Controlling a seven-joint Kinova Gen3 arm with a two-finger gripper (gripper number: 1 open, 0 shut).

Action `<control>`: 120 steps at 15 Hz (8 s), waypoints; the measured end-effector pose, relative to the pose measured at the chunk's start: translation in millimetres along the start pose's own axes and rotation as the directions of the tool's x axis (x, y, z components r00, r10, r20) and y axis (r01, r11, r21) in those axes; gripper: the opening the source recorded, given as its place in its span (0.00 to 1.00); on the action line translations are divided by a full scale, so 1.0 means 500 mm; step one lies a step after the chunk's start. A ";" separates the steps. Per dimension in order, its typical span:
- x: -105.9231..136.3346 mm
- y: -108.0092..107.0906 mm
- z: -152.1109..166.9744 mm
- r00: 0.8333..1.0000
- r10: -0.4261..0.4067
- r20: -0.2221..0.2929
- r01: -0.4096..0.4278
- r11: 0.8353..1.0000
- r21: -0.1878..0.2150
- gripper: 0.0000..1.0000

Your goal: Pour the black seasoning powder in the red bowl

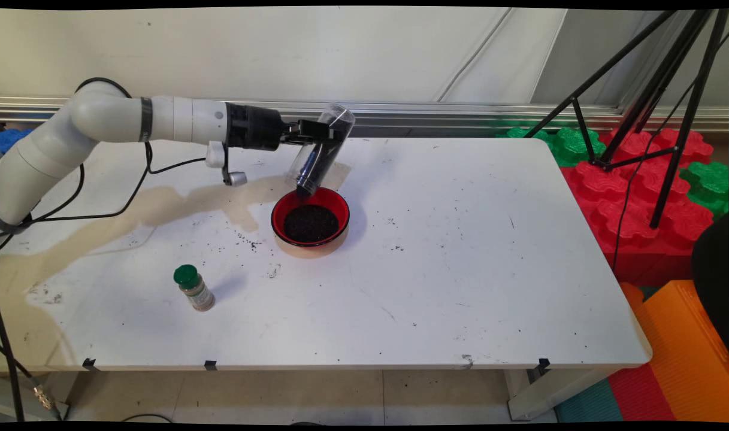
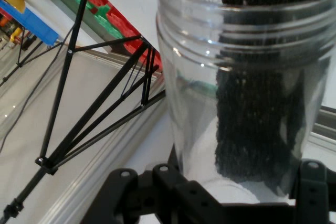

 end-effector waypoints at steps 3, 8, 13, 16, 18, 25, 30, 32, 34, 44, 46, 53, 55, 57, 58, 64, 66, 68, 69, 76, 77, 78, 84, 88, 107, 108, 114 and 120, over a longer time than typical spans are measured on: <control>0.002 -0.005 0.005 1.000 0.029 0.000 -0.029 1.000 0.008 0.00; 0.003 -0.015 0.015 0.997 0.074 0.002 -0.074 0.997 0.023 0.00; 0.001 -0.024 0.023 0.994 0.105 0.008 -0.106 0.994 0.036 0.00; -0.001 -0.028 0.026 0.992 0.124 0.012 -0.124 0.991 0.043 0.00; -0.002 -0.031 0.027 0.991 0.132 0.014 -0.133 0.990 0.046 0.00; -0.008 -0.040 0.026 0.986 0.164 0.025 -0.166 0.985 0.058 0.00; -0.014 -0.049 0.024 0.982 0.185 0.034 -0.187 0.980 0.067 0.00; -0.016 -0.052 0.022 0.980 0.193 0.038 -0.195 0.978 0.071 0.00; -0.018 -0.056 0.019 0.979 0.200 0.041 -0.203 0.976 0.075 0.00; -0.027 -0.074 0.004 0.970 0.235 0.055 -0.239 0.967 0.093 0.00; -0.028 -0.078 -0.001 0.968 0.244 0.057 -0.249 0.964 0.097 0.00; -0.030 -0.089 -0.012 0.959 0.275 0.064 -0.281 0.954 0.106 0.00; -0.029 -0.091 -0.014 0.955 0.289 0.065 -0.295 0.949 0.108 0.00; -0.027 -0.092 -0.015 0.951 0.303 0.066 -0.309 0.945 0.109 0.00; -0.027 -0.093 -0.015 0.949 0.308 0.067 -0.314 0.943 0.109 0.00; -0.023 -0.094 -0.017 0.933 0.352 0.076 -0.359 0.927 0.108 0.00; -0.022 -0.094 -0.017 0.927 0.368 0.079 -0.375 0.921 0.107 0.00; -0.020 -0.094 -0.017 0.918 0.388 0.083 -0.395 0.912 0.106 0.00; -0.020 -0.095 -0.017 0.914 0.398 0.084 -0.405 0.908 0.106 0.00; -0.015 -0.098 -0.019 0.889 0.447 0.096 -0.456 0.884 0.105 0.00; -0.014 -0.098 -0.019 0.887 0.450 0.100 -0.460 0.882 0.106 0.00; -0.014 -0.099 -0.020 0.886 0.452 0.103 -0.462 0.881 0.106 0.00; -0.016 -0.106 -0.023 0.878 0.459 0.139 -0.474 0.874 0.107 0.00; -0.023 -0.113 -0.028 0.868 0.465 0.177 -0.486 0.868 0.106 0.00; -0.039 -0.142 -0.069 0.840 0.460 0.287 -0.504 0.858 0.101 0.00; -0.039 -0.144 -0.072 0.840 0.459 0.291 -0.504 0.858 0.100 0.00; -0.042 -0.151 -0.081 0.834 0.454 0.312 -0.504 0.858 0.099 0.00; -0.044 -0.157 -0.090 0.828 0.452 0.332 -0.505 0.858 0.095 0.00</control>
